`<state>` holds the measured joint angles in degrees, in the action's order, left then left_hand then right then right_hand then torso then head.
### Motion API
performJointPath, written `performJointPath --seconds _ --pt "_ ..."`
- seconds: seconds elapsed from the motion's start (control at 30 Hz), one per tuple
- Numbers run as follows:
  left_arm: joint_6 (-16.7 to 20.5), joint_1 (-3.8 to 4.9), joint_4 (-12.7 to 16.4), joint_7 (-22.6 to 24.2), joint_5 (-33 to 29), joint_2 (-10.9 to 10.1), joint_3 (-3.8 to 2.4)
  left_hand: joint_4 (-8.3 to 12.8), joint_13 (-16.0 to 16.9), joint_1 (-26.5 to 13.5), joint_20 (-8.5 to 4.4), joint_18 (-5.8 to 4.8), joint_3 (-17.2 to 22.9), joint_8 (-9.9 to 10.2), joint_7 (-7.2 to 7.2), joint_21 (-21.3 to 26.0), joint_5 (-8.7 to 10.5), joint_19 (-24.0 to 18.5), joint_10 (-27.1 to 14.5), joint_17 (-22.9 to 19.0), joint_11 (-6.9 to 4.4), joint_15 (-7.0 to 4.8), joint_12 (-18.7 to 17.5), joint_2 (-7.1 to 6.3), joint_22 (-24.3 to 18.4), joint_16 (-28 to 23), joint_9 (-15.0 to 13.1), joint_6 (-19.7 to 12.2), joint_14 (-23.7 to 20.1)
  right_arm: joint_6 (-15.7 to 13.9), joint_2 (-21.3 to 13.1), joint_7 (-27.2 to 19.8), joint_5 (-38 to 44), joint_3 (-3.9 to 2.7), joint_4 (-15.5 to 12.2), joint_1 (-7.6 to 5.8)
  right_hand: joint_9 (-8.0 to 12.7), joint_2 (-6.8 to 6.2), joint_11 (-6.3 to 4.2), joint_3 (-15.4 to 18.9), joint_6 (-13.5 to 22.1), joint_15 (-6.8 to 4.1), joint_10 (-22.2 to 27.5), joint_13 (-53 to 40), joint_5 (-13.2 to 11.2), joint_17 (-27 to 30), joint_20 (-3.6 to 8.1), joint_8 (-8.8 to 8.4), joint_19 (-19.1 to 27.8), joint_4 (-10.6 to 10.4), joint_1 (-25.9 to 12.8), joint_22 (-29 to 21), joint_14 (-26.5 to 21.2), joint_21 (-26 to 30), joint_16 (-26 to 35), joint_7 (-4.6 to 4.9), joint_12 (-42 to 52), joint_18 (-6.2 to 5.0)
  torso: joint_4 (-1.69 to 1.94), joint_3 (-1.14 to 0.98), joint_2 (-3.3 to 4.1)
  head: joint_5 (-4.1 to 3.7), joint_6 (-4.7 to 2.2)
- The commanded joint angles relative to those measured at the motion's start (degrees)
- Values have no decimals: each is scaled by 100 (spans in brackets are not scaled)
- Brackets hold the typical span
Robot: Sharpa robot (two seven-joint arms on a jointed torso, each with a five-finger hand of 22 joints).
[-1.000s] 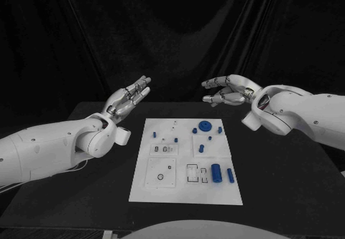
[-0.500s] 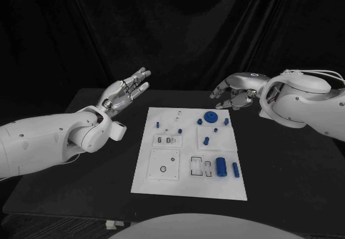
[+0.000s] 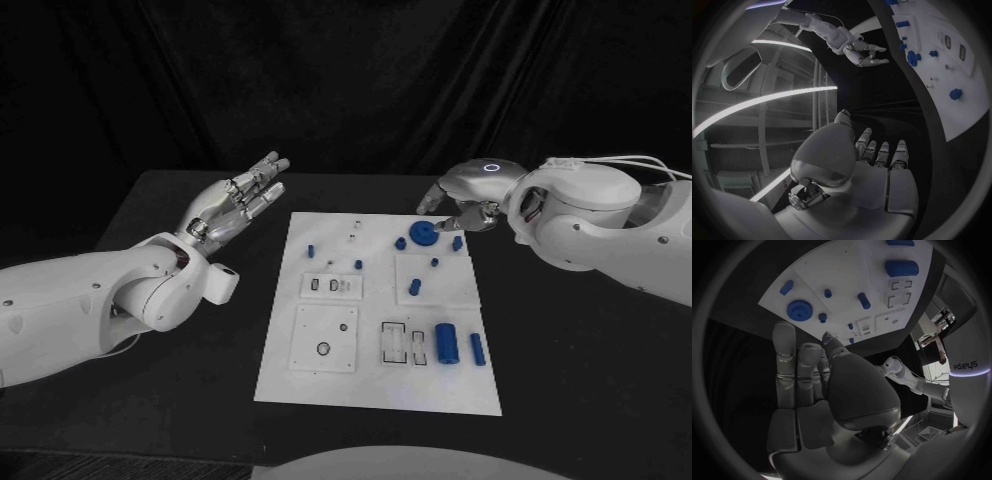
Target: Assemble the parts on the task board
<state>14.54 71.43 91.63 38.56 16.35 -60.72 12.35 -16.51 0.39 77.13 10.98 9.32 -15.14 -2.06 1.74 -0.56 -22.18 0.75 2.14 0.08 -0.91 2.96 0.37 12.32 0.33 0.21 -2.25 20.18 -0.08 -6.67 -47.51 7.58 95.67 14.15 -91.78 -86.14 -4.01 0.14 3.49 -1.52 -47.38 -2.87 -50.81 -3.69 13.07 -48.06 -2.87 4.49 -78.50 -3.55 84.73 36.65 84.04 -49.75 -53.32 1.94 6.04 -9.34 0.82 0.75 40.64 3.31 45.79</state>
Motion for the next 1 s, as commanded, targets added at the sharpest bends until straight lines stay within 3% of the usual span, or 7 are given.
performJointPath --seconds 0.03,0.13,0.33,0.6,0.8,1.0 --pt "42 18 24 821 29 -23 -6 -19 8 47 -1 87 -19 -32 14 20 -20 -36 -5 -8 50 -19 8 0 -7 -21 -5 43 8 16 38 190 284 -5 -17 -9 2 -44 7 -77 -13 -16 -90 -14 29 -75 -8 -33 96 4 -19 194 132 -170 -131 -138 -8 59 22 28 164 -39 -50" --pt "23 19 17 818 29 -32 -6 -19 8 49 -2 86 -19 -32 16 21 -21 -37 -6 -8 52 -15 8 2 -8 -21 -5 48 8 17 92 179 290 -4 20 -1 0 -46 28 -111 -24 -4 -204 -20 35 -105 -17 -36 145 2 -38 328 119 -281 -199 -216 25 64 23 40 204 -56 -63" --pt "-4 20 23 831 29 -50 -6 -19 8 53 -3 86 -15 -36 19 25 -27 -42 -3 -8 55 -9 9 10 -11 -21 -9 79 8 -78 211 158 296 -4 130 55 -1 -64 65 -138 -32 17 -321 -15 -15 -167 -38 -39 198 -25 -89 508 112 -424 -307 -142 40 76 13 55 282 -72 -99" --pt "38 21 94 853 180 -134 -6 -18 9 56 -4 85 -14 -38 21 28 -31 -45 0 -8 57 -7 10 11 -13 -21 -10 90 8 -181 296 109 298 -4 195 96 -5 -80 89 -158 -67 33 -402 -15 -42 -263 -54 -29 216 -47 -116 666 123 -549 -433 -58 47 88 25 44 353 -113 -132" --pt "50 23 138 838 327 -189 -6 -20 9 54 -5 85 -15 -39 21 31 -30 -49 0 -8 57 -4 10 12 -15 -21 -11 96 8 -164 364 64 299 -4 253 109 -11 -81 98 -180 -122 43 -480 -15 -63 -293 -65 -12 241 -74 -138 762 117 -623 -491 -6 56 92 41 26 435 -174 -222" --pt "45 25 172 823 361 -227 -6 -22 9 53 -6 85 -16 -39 22 32 -28 -50 1 -8 58 -1 10 13 -15 -21 -11 99 8 -175 442 13 299 -4 345 154 -16 -73 117 -203 -210 61 -595 -14 -88 -329 -83 10 271 -142 -195 884 109 -710 -560 74 67 100 42 22 476 -249 -247"
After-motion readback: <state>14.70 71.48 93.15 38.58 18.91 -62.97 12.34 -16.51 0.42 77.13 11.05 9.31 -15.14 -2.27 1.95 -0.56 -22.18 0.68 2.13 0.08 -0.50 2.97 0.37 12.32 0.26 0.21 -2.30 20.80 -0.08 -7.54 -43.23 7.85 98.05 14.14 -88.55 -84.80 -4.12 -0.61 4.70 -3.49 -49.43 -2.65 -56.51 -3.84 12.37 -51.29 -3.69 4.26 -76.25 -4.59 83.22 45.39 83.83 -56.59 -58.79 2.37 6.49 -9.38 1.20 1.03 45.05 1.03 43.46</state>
